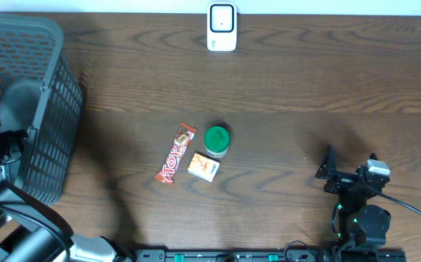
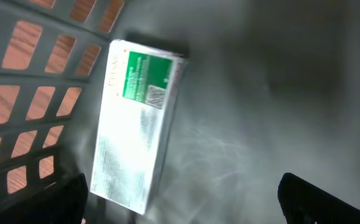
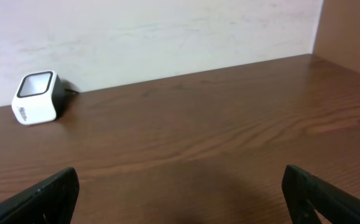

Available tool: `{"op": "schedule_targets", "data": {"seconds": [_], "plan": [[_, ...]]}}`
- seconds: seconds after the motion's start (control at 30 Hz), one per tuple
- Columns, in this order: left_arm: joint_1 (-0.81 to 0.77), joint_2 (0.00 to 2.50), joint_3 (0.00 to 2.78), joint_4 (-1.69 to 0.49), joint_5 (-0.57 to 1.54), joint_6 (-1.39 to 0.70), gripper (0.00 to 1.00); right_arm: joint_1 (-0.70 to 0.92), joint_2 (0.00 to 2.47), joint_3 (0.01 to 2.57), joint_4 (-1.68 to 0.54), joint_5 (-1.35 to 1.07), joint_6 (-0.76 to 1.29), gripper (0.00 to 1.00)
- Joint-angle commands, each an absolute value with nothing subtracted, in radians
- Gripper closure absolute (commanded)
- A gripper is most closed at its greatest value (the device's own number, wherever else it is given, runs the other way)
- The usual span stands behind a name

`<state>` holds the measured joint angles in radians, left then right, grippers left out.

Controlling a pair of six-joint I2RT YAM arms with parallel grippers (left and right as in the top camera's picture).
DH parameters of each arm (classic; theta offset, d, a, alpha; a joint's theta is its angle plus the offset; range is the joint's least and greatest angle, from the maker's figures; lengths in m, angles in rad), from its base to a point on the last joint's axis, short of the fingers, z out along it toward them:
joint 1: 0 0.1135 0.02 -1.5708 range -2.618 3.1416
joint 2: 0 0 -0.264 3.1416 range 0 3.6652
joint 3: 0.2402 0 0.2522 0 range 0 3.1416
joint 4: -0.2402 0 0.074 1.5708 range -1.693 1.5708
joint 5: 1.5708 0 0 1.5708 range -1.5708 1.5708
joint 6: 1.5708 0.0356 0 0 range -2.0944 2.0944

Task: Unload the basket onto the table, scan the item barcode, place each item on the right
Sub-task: 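Reach the left gripper into the basket toward the white-green box, then grasp the white-green Panadol box with the left gripper and lift it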

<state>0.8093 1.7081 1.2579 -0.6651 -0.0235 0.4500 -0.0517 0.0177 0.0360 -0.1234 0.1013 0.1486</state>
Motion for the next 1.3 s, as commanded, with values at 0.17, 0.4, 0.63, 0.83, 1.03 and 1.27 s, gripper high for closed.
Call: {"op": "schedule_targets", "data": {"seconds": [0.17, 0.4, 0.63, 0.83, 1.03, 1.27], "plan": [[0.935, 1.721, 1.254, -0.618, 0.015, 0.467, 0.02, -0.052, 0.014, 0.032, -0.124, 0.100, 0.141, 0.01], [0.982, 1.740, 1.254, -0.585, 0.109, 0.467, 0.02, -0.052, 0.014, 0.032, -0.124, 0.100, 0.141, 0.01], [0.981, 1.827, 1.254, -0.583, 0.116, 0.468, 0.02, -0.052, 0.014, 0.032, -0.124, 0.100, 0.141, 0.01], [0.981, 1.896, 1.254, -0.577, 0.117, 0.479, 0.02, -0.052, 0.014, 0.032, -0.124, 0.100, 0.141, 0.01], [0.981, 1.959, 1.254, -0.567, 0.117, 0.479, 0.02, -0.052, 0.014, 0.032, -0.124, 0.100, 0.141, 0.01], [0.981, 1.980, 1.254, -0.562, 0.124, 0.478, 0.34, -0.052, 0.014, 0.032, -0.124, 0.100, 0.141, 0.01]]}}
